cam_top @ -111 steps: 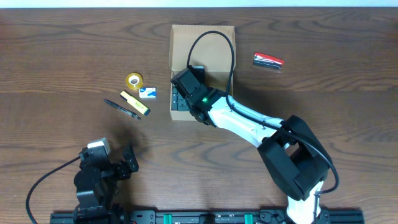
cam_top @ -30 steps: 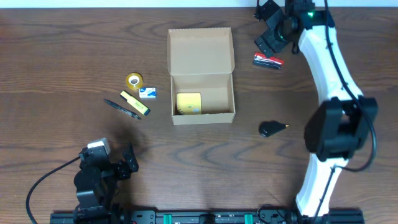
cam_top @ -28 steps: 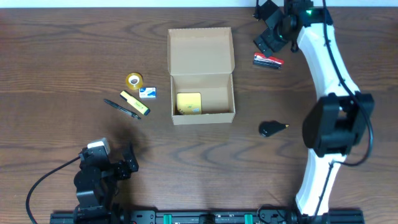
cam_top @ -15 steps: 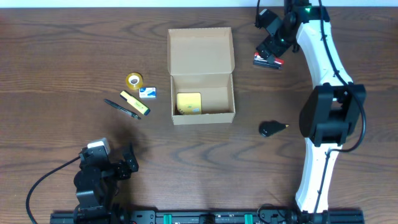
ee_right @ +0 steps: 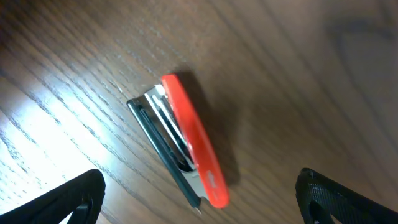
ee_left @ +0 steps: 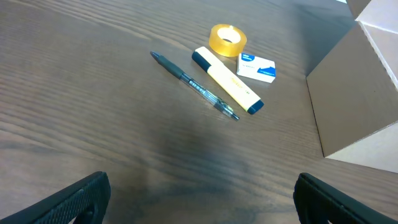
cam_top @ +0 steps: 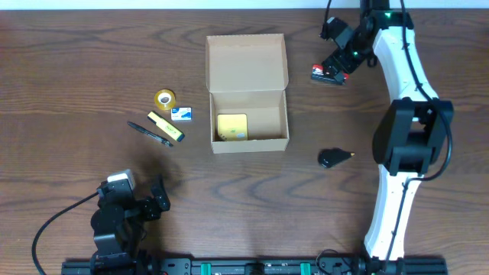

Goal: Pack container
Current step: 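Lower the right gripper and grasp the red-black stapler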

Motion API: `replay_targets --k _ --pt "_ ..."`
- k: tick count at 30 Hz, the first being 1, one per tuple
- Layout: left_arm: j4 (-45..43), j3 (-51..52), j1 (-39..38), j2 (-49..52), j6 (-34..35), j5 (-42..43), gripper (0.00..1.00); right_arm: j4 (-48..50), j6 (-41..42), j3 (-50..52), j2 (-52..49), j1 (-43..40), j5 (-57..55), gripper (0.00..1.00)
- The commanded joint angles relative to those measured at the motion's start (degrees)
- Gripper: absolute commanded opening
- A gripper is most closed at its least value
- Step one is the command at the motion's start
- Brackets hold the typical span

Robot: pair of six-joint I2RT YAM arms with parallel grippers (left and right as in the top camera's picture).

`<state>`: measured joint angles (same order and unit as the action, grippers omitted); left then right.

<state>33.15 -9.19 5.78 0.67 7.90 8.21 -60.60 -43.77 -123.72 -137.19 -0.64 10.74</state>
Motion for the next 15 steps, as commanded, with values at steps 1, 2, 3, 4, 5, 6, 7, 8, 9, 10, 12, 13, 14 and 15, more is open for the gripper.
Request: replay_targets --k 1,2,3,4,5,6,7,8,9,10,12,13,14,15 --pt "0.02 0.39 -0.24 -0.39 0.00 0.22 0.95 -0.76 -0.68 -1.07 -2.69 0.96 1.25 0.99" --pt "0.02 0.39 -0.24 -0.39 0.00 0.22 0.95 -0.94 -0.68 -1.07 -2.97 1.16 1.42 0.99" --pt "0.02 0.39 -0.24 -0.39 0.00 0.22 0.95 -1.07 -0.68 -1.07 -3.26 1.42 1.55 0.99" --pt "0.02 0.39 -0.22 -0.39 -0.02 0.22 0.95 -1.18 -0.68 -1.07 -3.50 1.66 1.55 0.99" --pt "0.02 0.39 -0.22 -0.39 0.00 0.22 0.95 -1.20 -0.68 -1.07 -3.87 1.88 1.55 0.99" --pt "0.02 0.39 -0.22 -0.39 0.00 0.20 0.95 -1.20 -0.70 -1.07 -4.13 2.01 1.57 0.99" --pt "0.02 0.39 -0.24 -0.39 0.00 0.22 0.95 -1.20 -0.70 -1.07 -4.42 2.14 1.55 0.99" --pt "0.02 0.39 -0.24 -0.39 0.00 0.22 0.95 -1.20 -0.68 -1.07 -4.72 2.23 1.57 0.99" --pt "0.02 0.39 -0.24 -0.39 -0.02 0.22 0.95 -1.11 -0.70 -1.07 -5.29 2.34 1.55 0.99" --pt "0.02 0.39 -0.22 -0.39 0.00 0.22 0.95 -1.11 -0.70 -1.07 -5.68 2.47 1.55 0.99" --pt "0.02 0.39 -0.22 -0.39 -0.02 0.22 0.95 -1.03 -0.68 -1.07 -6.05 2.54 1.55 0.99" --pt "0.02 0.39 -0.24 -0.39 0.00 0.22 0.95 -0.92 -0.70 -1.07 -6.21 2.56 1.55 0.99" --pt "0.02 0.39 -0.24 -0.39 0.00 0.22 0.95 -0.66 -0.68 -1.07 -6.21 2.56 1.53 0.99" --pt "0.02 0.39 -0.24 -0.39 -0.02 0.22 0.95 -0.44 -0.72 -1.07 -6.23 2.56 1.53 0.99"
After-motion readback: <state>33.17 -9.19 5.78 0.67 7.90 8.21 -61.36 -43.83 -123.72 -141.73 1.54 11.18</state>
